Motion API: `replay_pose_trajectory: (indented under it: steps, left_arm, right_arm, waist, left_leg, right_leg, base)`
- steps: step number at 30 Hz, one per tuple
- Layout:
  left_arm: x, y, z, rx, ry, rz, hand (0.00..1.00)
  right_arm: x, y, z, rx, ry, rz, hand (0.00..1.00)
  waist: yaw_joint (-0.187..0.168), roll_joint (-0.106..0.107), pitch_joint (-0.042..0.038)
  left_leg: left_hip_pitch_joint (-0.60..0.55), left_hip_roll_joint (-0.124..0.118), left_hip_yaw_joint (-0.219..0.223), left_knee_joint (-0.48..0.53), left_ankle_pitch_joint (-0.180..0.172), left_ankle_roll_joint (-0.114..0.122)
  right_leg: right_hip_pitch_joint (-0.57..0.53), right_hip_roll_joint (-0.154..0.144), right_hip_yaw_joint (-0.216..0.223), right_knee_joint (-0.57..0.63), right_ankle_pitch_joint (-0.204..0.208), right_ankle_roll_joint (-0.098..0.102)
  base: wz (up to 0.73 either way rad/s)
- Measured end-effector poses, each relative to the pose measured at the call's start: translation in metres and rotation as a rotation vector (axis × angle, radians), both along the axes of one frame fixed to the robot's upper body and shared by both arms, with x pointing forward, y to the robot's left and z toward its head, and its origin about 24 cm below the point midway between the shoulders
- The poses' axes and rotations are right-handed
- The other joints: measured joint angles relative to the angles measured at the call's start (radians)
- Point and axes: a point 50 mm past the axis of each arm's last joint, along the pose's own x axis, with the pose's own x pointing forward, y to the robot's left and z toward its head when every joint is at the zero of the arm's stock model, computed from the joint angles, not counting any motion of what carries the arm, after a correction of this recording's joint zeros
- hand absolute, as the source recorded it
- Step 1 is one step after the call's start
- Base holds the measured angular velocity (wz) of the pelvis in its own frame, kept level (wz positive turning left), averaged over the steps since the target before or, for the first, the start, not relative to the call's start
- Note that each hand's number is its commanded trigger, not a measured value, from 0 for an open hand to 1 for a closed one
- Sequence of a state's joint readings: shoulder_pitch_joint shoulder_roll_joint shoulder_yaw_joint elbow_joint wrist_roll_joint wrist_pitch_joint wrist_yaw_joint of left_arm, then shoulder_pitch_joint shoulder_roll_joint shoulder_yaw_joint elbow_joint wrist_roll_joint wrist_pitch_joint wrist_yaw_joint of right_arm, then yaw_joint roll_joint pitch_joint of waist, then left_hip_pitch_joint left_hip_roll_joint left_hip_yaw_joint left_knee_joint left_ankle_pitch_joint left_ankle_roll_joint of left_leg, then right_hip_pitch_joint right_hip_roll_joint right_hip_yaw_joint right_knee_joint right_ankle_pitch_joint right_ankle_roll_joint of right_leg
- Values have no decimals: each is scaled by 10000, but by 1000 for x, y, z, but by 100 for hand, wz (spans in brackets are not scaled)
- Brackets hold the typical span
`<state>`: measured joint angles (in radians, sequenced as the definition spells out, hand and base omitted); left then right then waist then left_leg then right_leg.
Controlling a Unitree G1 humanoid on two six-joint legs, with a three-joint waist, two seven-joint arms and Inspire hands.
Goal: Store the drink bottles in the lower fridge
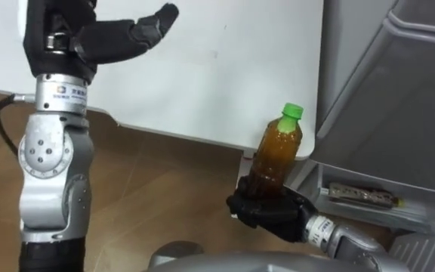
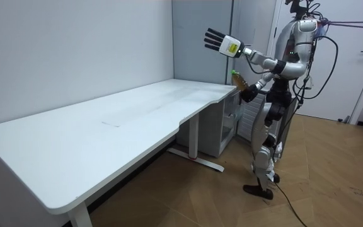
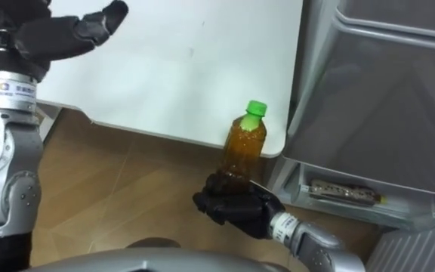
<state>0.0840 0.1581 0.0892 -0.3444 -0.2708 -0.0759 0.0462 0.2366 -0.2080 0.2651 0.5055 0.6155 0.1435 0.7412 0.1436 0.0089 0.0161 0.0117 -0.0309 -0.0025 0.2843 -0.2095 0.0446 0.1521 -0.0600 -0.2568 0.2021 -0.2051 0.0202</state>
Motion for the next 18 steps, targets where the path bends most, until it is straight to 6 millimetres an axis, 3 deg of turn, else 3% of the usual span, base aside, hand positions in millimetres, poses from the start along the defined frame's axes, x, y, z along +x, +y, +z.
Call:
replay_pose_trajectory:
  steps: [3,5,8,15,18]
  left_arm:
    - [-6,19,-5,-98,245,1107,0]
    - [-12,33,-11,-246,525,2041,0]
    - [-14,47,-27,-487,1199,2986,0]
    - [-19,57,-65,-797,2813,3822,0]
    - [-32,61,-87,-1310,3774,4125,0]
  right_arm:
    - [0,-7,0,-3,-6,-600,100]
    - [-3,-15,-1,-215,110,-1146,100]
    - [-5,-24,-2,-551,219,-1757,100]
    - [-7,-21,-5,-749,453,-2026,100]
    - [-14,-21,-8,-870,705,-2022,100]
  waist:
    - [10,-19,-18]
    - [1,-60,-101]
    - [20,-42,-100]
    - [18,-50,-101]
    - [-28,-119,-118]
  left_leg:
    - [162,-11,11,-119,25,-19]
    - [217,-8,10,-151,25,-22]
    - [303,-3,12,-173,22,-27]
    - [313,-4,35,-243,46,-49]
    - [337,-10,12,-289,48,-50]
  right_leg:
    - [78,-2,51,-37,0,0]
    - [115,8,43,-111,0,0]
    - [227,23,38,-176,0,0]
    - [259,20,46,-173,0,0]
    - [255,17,36,-177,-1,0]
  base:
    - [-5]
    - [0]
    - [0]
    - [-1]
    - [1]
